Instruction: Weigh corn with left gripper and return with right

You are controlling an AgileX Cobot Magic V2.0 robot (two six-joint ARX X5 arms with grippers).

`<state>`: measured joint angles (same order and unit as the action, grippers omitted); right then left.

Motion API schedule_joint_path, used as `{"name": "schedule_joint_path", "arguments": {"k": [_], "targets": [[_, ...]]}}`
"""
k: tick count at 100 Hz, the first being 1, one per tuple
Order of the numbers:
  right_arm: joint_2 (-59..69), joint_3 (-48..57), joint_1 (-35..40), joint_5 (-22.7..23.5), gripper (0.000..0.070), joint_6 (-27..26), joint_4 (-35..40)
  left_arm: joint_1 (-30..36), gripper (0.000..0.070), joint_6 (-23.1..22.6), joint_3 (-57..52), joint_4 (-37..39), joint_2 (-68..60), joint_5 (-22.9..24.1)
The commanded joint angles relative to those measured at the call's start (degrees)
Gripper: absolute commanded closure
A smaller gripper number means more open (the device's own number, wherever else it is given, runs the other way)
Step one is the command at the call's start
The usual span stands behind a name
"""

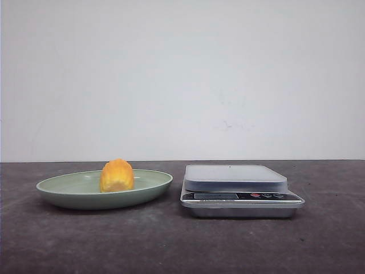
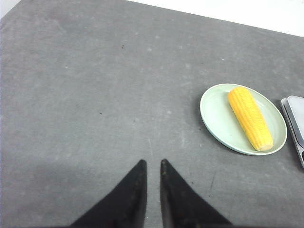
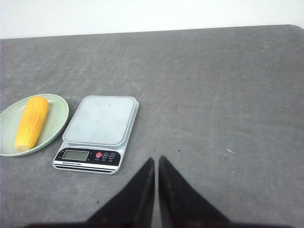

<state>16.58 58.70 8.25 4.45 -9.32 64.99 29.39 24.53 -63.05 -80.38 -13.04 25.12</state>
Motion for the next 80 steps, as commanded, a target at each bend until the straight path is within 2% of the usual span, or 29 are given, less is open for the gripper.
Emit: {"name": "schedule_joint_path", "arguments": {"k": [1, 13, 23, 29, 43, 51, 65, 80], "targets": [[0.1, 0.8, 0.2, 0.0, 0.0693, -0.5, -0.7, 0.1, 0.0700, -1.0, -0.5, 0.6, 0.2, 0.0], [0.1, 0.8, 0.2, 0.0, 0.0693, -0.5, -0.7, -4.0, 0.0700, -1.2, 2.6, 4.3, 0.4, 1.0], [0.1, 0.8, 0.2, 0.0, 0.0693, -0.5, -0.7, -10.2, 0.0700, -2.6, 9.5, 16.6, 1.7, 1.0], [0.1, 0.8, 0.2, 0.0, 0.0693, -0.5, -0.7, -14.0, 0.0700, -5.5, 15.2, 27.8, 3.3, -2.4], [0.1, 0.8, 0.2, 0.0, 0.0693, -0.5, -0.7, -23.0, 0.0700, -11.2, 30.6, 53.1, 8.2, -16.5], [0.1, 0.8, 0.2, 0.0, 0.0693, -0.5, -0.7, -26.4, 0.0700, -11.8, 38.7, 62.3, 10.4, -19.8], [0.1, 0.8, 0.2, 0.0, 0.0693, -0.5, -0.7, -28.2, 0.0700, -12.0, 49.7, 71.1, 12.9, -21.0], [0.1, 0.8, 0.2, 0.0, 0.0693, -0.5, -0.7, -28.3, 0.0700, -13.0, 56.0, 72.7, 12.9, -21.1]]}}
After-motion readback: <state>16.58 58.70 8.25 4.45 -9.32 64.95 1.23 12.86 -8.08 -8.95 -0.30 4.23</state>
